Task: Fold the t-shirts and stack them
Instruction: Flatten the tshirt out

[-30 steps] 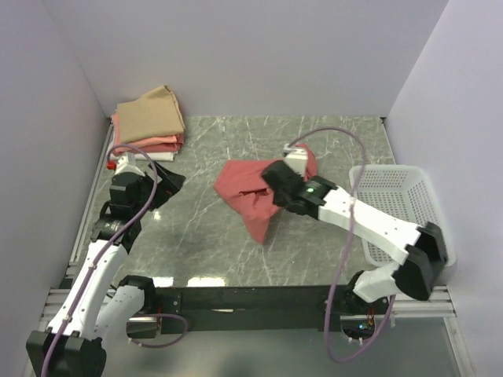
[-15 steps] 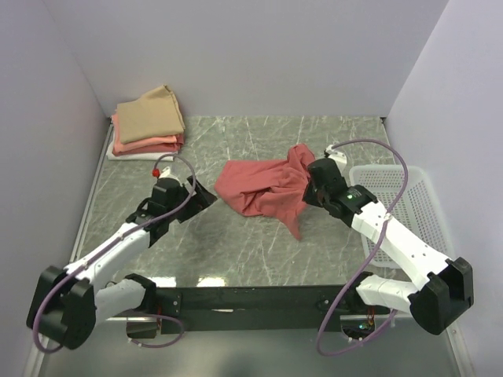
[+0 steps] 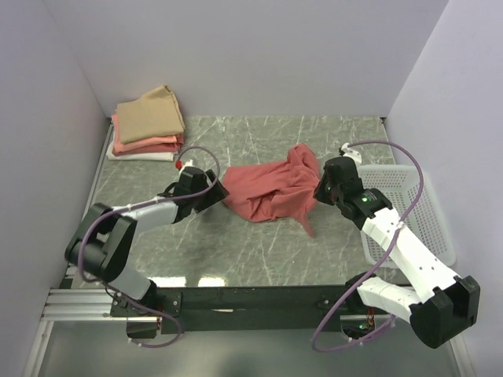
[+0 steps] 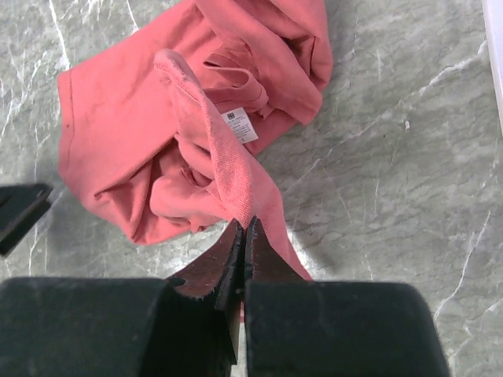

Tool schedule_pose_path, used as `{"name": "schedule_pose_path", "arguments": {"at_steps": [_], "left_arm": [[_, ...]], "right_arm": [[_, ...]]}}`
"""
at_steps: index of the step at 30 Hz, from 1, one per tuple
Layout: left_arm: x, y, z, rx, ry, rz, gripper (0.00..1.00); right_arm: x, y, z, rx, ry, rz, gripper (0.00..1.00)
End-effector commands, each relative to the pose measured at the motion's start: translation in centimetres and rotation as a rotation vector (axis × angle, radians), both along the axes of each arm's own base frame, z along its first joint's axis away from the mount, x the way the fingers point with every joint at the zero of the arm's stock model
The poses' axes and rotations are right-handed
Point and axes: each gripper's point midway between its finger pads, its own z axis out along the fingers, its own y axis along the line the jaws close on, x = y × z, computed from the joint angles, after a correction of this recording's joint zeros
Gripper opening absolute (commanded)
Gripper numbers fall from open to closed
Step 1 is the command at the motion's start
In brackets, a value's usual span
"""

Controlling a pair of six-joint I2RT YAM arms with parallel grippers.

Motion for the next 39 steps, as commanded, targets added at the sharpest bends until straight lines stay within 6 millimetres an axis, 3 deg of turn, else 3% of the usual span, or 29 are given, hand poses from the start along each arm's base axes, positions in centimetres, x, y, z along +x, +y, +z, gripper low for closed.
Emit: {"name": "schedule_pose_path", "arguments": {"at_steps": [1,7,10,11,14,15,17,18,20,24,26,27,30,31,36,39], "left_arm": [[3.5,-2.4,1.7,-0.055,-0.074,-0.001,0.78],[3.6,-4.6,-0.8,-0.019,-0.008,-0.027,0.69],[3.4,-5.0,-1.7,0.0,0.014,-0.032,0.49],[3.4,-5.0,-1.8,0.005,0.02,-0.032,0.31],[4.0,-5.0,-0.3,0.012,-0.003,-0.026,0.01],[3.9,-4.4,0.1,0.035,-0.004,-0.015,0.01],[4.2,-3.9,3.5,0.03,-0.065,0.007,0.01],[4.2,-2.9,6.2,0.034,-0.109,0.029,0.01],[4.0,-1.7,9.1,0.033,-0.156,0.057,0.01],[2.9,2.6,17.3,0.021,-0.302,0.138,0.01],[1.1,4.5,21.5,0.005,-0.379,0.167,0.01],[-0.1,5.6,24.9,-0.017,-0.454,0.181,0.01],[-2.4,7.3,28.4,-0.02,-0.522,0.201,0.01],[-3.7,8.0,30.8,-0.047,-0.577,0.211,0.01],[-6.9,10.6,34.7,-0.062,-0.662,0.268,0.01],[-6.0,11.0,35.2,-0.032,-0.676,0.297,0.01]], "right_arm": [[0.7,0.0,1.9,0.025,-0.058,0.011,0.0],[1.1,-0.2,3.0,0.037,-0.072,0.004,0.0],[1.4,0.1,3.5,0.053,-0.078,0.013,0.0],[1.5,0.1,3.8,0.06,-0.085,0.014,0.0],[1.8,0.3,4.8,0.071,-0.093,0.016,0.0],[1.9,0.3,5.2,0.07,-0.102,0.017,0.0],[2.1,-0.2,6.9,0.073,-0.129,0.001,0.0],[2.2,-0.6,7.6,0.073,-0.143,-0.011,0.0],[1.9,-1.3,10.2,0.083,-0.196,-0.029,0.0],[0.9,-3.5,14.5,0.099,-0.294,-0.08,0.0],[-0.4,-4.2,17.2,0.115,-0.361,-0.091,0.0],[-0.9,-4.5,18.0,0.121,-0.38,-0.097,0.0],[-3.2,-5.6,21.0,0.15,-0.464,-0.12,0.0],[-4.5,-5.9,22.2,0.168,-0.503,-0.12,0.0],[-7.4,-5.5,24.5,0.247,-0.584,-0.076,0.0],[-6.4,-4.5,24.6,0.269,-0.586,-0.04,0.0]]}}
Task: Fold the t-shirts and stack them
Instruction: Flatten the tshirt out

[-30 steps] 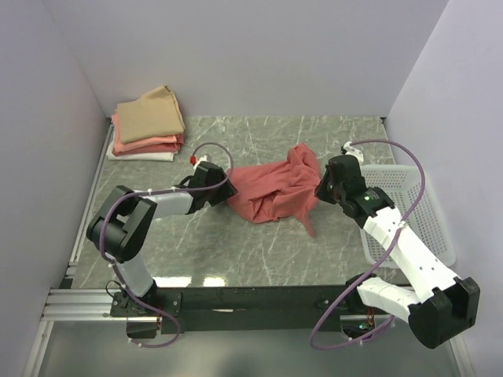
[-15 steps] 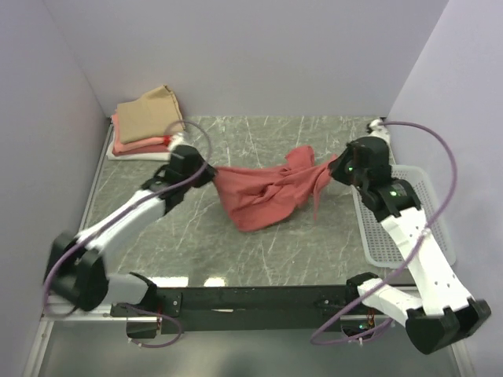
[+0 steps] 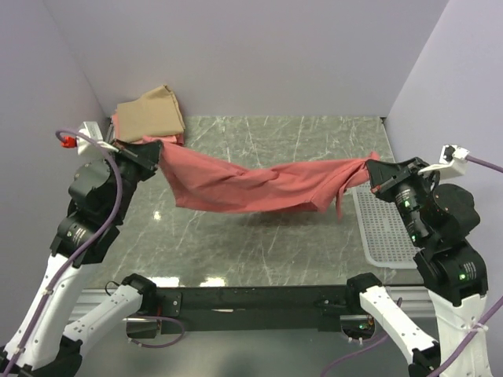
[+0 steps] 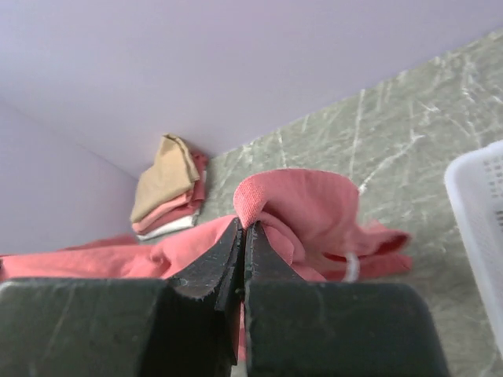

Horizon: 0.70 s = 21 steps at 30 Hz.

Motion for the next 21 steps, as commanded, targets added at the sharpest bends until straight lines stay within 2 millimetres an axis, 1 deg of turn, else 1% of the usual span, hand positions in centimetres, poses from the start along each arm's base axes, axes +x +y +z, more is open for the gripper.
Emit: {"name": "schedule_pose_path", "arguments": {"at_steps": [1,2,3,5,6,7,8,9,10,11,12,13,14,15,16,17,18,19,20,21], "left_arm": [[1.9,0.6,-0.8,0.075,0.046,0.062,0.01],[2.5,0.5,-0.7,0.09,0.046,0.063,0.01],[4.3,0.1,-0.4,0.091,0.041,0.069,0.01],[6.5,-0.1,-0.3,0.103,0.039,0.076,0.01],[8.9,-0.2,-0.4,0.108,0.056,0.076,0.01],[10.2,-0.3,0.3,0.104,0.039,0.075,0.01],[11.3,0.2,2.7,0.094,-0.001,0.087,0.01],[14.0,-0.2,1.6,0.108,0.039,0.085,0.01],[15.0,-0.3,2.1,0.108,0.038,0.076,0.01],[16.8,0.0,4.1,0.104,0.009,0.087,0.01],[17.5,0.0,5.3,0.1,-0.009,0.085,0.01],[18.0,-0.1,6.0,0.105,-0.009,0.065,0.01],[18.3,0.0,7.1,0.112,-0.024,0.061,0.01],[18.5,0.4,10.1,0.107,-0.076,0.064,0.01],[18.5,0.5,11.1,0.111,-0.093,0.062,0.01],[18.3,0.5,11.7,0.121,-0.098,0.051,0.01],[17.7,1.1,13.1,0.118,-0.125,0.054,0.01],[17.4,1.3,13.3,0.119,-0.127,0.051,0.01],[16.7,1.9,13.3,0.118,-0.12,0.044,0.0],[16.4,2.1,12.9,0.121,-0.11,0.039,0.0]], "right_arm": [[2.0,1.4,0.9,0.023,-0.015,0.047,0.0],[2.7,1.8,1.0,0.022,-0.018,0.058,0.0],[4.4,2.6,1.6,0.026,-0.037,0.074,0.0],[6.6,3.1,2.3,0.018,-0.064,0.076,0.0],[9.1,3.5,1.5,0.008,-0.034,0.067,0.0],[10.1,3.6,3.5,0.019,-0.082,0.063,0.0],[11.2,3.7,4.1,0.018,-0.092,0.063,0.0],[13.5,3.6,3.7,0.015,-0.074,0.049,0.0],[14.0,3.7,6.7,0.029,-0.149,0.058,0.0],[15.8,3.7,6.9,0.03,-0.143,0.05,0.0],[15.3,3.2,10.6,0.042,-0.215,0.04,0.0],[15.5,3.0,11.9,0.043,-0.234,0.037,0.0],[15.3,2.9,13.5,0.043,-0.26,0.035,0.0],[15.0,2.8,15.8,0.05,-0.299,0.035,0.0],[14.5,2.9,16.8,0.053,-0.321,0.041,0.0],[14.1,3.0,17.6,0.06,-0.337,0.049,0.0],[13.3,3.0,18.6,0.068,-0.358,0.056,0.0],[12.9,2.9,18.4,0.07,-0.35,0.056,0.0],[11.6,2.7,18.8,0.082,-0.362,0.057,0.0],[12.0,2.6,16.8,0.083,-0.315,0.048,0.0]]}}
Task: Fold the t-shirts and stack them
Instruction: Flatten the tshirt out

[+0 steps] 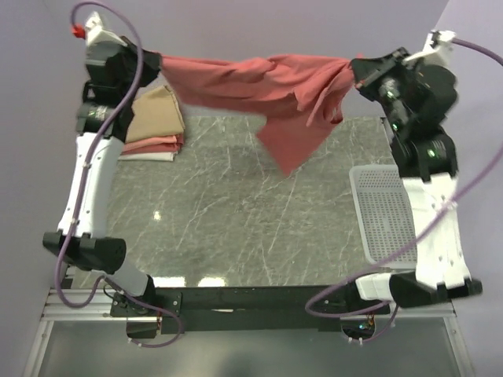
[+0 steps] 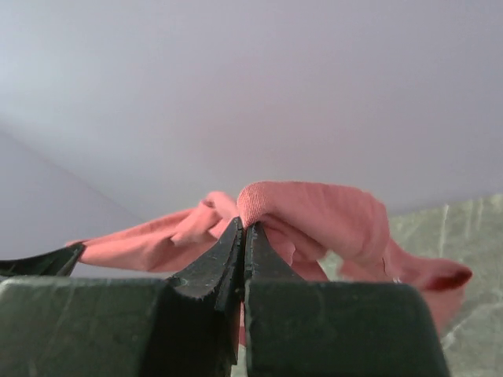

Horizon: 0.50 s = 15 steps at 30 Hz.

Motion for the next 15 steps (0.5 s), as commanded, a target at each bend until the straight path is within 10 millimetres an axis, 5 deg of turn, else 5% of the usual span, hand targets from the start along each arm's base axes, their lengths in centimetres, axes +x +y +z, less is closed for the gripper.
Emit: {"name": "schedule_pose_path", "arguments": {"at_steps": [1,2,3,5,6,8,9,10,11,12,13,14,15], "left_arm": [[-4.4,1.2,5.1,0.013,-0.113,-0.041,0.01],[-4.1,1.8,3.0,0.016,-0.061,-0.035,0.01],[-4.8,2.2,2.5,0.016,-0.047,-0.031,0.01],[-4.3,2.3,-1.3,0.02,0.038,-0.056,0.01],[-4.0,2.2,-2.9,0.016,0.074,-0.074,0.01],[-2.7,1.4,-8.1,0.003,0.187,-0.123,0.01],[-2.3,0.9,-10.0,-0.005,0.228,-0.15,0.04],[-1.8,0.4,-11.4,-0.017,0.242,-0.173,0.12],[-1.7,0.0,-15.6,-0.031,0.326,-0.191,0.21],[-1.8,-0.2,-17.5,-0.045,0.362,-0.204,0.3],[-1.8,-0.9,-18.3,-0.08,0.354,-0.233,0.47],[-3.0,-1.0,-21.7,-0.098,0.412,-0.232,0.53],[-3.6,-1.1,-22.9,-0.119,0.421,-0.231,0.58]], "right_arm": [[-5.3,-1.2,4.0,0.043,-0.134,-0.006,0.0],[-6.8,-1.5,3.7,0.056,-0.138,-0.006,0.0],[-5.9,-1.1,-0.1,0.047,-0.05,0.004,0.0],[-6.7,-1.0,-3.1,0.061,0.012,0.011,0.0],[-5.7,-0.5,-8.0,0.049,0.115,0.03,0.0],[-5.5,-0.4,-12.3,0.053,0.195,0.024,0.0],[-4.9,-0.2,-16.8,0.04,0.287,0.026,0.0],[-4.8,0.1,-19.1,0.03,0.337,0.041,0.0],[-4.7,0.4,-21.3,0.023,0.38,0.051,0.01],[-4.6,0.6,-25.7,0.014,0.451,0.059,0.13],[-4.7,0.8,-27.7,0.013,0.485,0.069,0.22],[-4.8,0.9,-30.0,0.007,0.53,0.072,0.33],[-5.3,0.8,-33.1,-0.003,0.591,0.073,0.47]]}}
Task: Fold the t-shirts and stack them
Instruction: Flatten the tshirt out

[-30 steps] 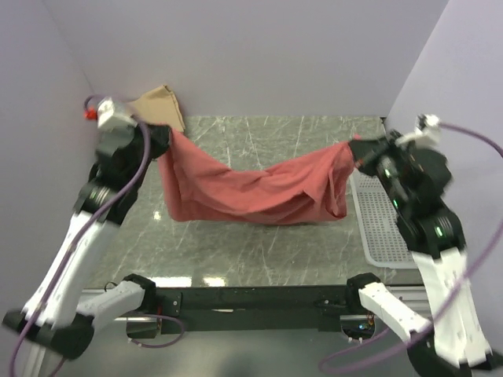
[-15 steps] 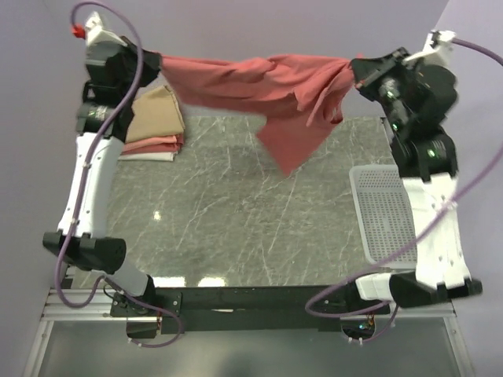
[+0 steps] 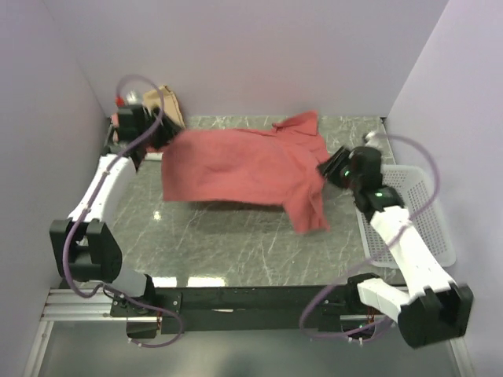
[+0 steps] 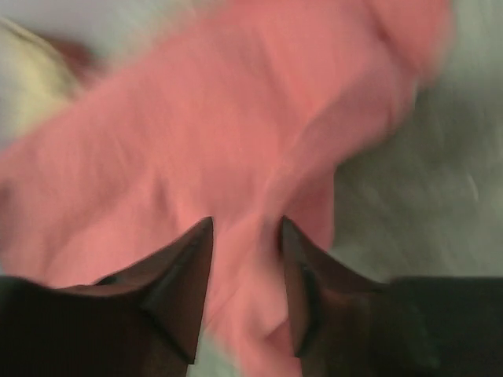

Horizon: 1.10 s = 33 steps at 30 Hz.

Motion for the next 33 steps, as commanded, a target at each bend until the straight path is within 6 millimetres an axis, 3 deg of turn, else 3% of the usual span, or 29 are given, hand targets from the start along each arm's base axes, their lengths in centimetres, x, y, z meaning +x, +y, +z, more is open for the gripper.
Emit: {"name": "schedule_pose_path", "arguments": {"at_steps": [1,3,4,5,6,7,8,9,11,13,19,21,22,24,25,27,28,29,33], "left_arm": [[-2.5,-1.3,-5.0,-0.1,0.083,-0.035,0.62],[-4.9,-0.3,-7.7,-0.099,0.116,0.029,0.64],[-5.6,0.7,-8.7,-0.091,0.133,0.093,0.64],[-7.7,1.1,-10.5,-0.081,0.172,0.116,0.65],[-8.7,1.4,-11.3,-0.072,0.183,0.134,0.65],[-9.7,2.1,-12.2,-0.067,0.201,0.173,0.65],[-11.2,3.4,-14.6,-0.034,0.248,0.244,0.66],[-12.3,4.0,-14.4,-0.028,0.23,0.274,0.66],[-14.0,5.1,-16.7,-0.01,0.248,0.335,0.65],[-14.5,5.3,-18.2,-0.019,0.269,0.358,0.64],[-11.9,3.6,-20.4,-0.025,0.34,0.332,0.56],[-10.5,3.0,-19.8,0.03,0.338,0.353,0.53],[-10.0,1.5,-18.6,0.057,0.325,0.331,0.52],[-9.5,1.6,-18.7,0.168,0.329,0.388,0.52],[-9.4,0.0,-17.7,0.219,0.328,0.369,0.52],[-9.1,-0.8,-18.7,0.315,0.369,0.384,0.52],[-8.4,-1.4,-17.5,0.367,0.337,0.408,0.51],[-8.8,-1.4,-19.2,0.447,0.396,0.409,0.51],[-8.4,-1.9,-19.7,0.663,0.408,0.447,0.5]], "right_arm": [[-1.1,0.5,-7.8,-0.002,0.156,0.035,0.49],[-2.1,0.7,-10.7,0.001,0.205,0.059,0.55],[-2.5,0.8,-11.4,0.004,0.212,0.065,0.56],[-3.0,0.8,-11.7,0.008,0.21,0.068,0.58],[-3.7,0.5,-13.1,-0.001,0.242,0.055,0.59],[-4.1,0.4,-13.5,-0.006,0.246,0.058,0.59],[-4.4,0.4,-13.6,-0.004,0.242,0.057,0.6],[-5.0,0.3,-14.5,-0.008,0.263,0.057,0.6],[-5.5,0.1,-14.7,-0.001,0.26,0.047,0.6],[-6.1,0.1,-15.3,0.008,0.272,0.046,0.6],[-6.8,-0.4,-15.1,-0.004,0.257,0.03,0.59],[-6.8,-0.4,-15.0,-0.004,0.255,0.032,0.59],[-6.8,-0.3,-15.0,-0.004,0.254,0.035,0.59],[-6.8,-0.3,-15.1,0.002,0.253,0.034,0.59],[-6.7,-0.2,-15.1,0.007,0.253,0.036,0.59],[-6.8,-0.1,-15.3,0.011,0.255,0.039,0.59],[-6.8,-0.1,-15.4,0.009,0.258,0.041,0.59],[-6.8,0.0,-15.3,0.01,0.255,0.045,0.59],[-6.9,-0.3,-15.0,-0.002,0.252,0.041,0.59]]}}
